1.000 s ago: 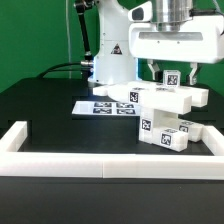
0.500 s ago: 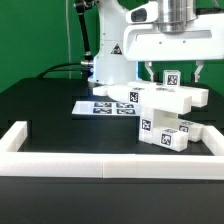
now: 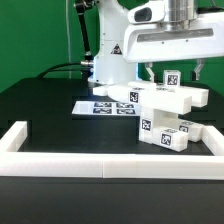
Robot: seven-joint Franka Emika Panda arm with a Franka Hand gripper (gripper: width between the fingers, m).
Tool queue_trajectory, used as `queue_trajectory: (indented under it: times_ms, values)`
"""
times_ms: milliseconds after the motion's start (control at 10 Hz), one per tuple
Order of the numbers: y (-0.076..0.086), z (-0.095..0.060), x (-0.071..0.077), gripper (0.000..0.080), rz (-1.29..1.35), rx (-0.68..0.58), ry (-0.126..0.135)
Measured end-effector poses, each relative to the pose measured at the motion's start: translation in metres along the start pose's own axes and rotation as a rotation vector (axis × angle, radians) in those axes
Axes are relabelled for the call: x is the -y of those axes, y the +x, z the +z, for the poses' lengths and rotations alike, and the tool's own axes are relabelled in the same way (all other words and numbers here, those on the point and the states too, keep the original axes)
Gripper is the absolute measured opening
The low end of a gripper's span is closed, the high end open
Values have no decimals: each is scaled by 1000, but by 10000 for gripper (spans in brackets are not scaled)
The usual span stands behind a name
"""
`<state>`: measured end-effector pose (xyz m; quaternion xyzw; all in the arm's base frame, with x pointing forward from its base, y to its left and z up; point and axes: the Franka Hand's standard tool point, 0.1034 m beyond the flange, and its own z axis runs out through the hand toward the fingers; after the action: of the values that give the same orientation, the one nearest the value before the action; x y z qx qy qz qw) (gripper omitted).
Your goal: Assemble chair
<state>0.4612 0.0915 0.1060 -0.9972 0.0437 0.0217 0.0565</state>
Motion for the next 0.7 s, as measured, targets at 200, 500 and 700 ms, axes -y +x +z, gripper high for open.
queue_trajectory:
  times_ms: [200,500,700]
  values:
    - [0,0,-1,382,2,1,0]
    - [-1,1,-3,269,31,4,-1]
    - [-2,1,-3,269,140,5,1]
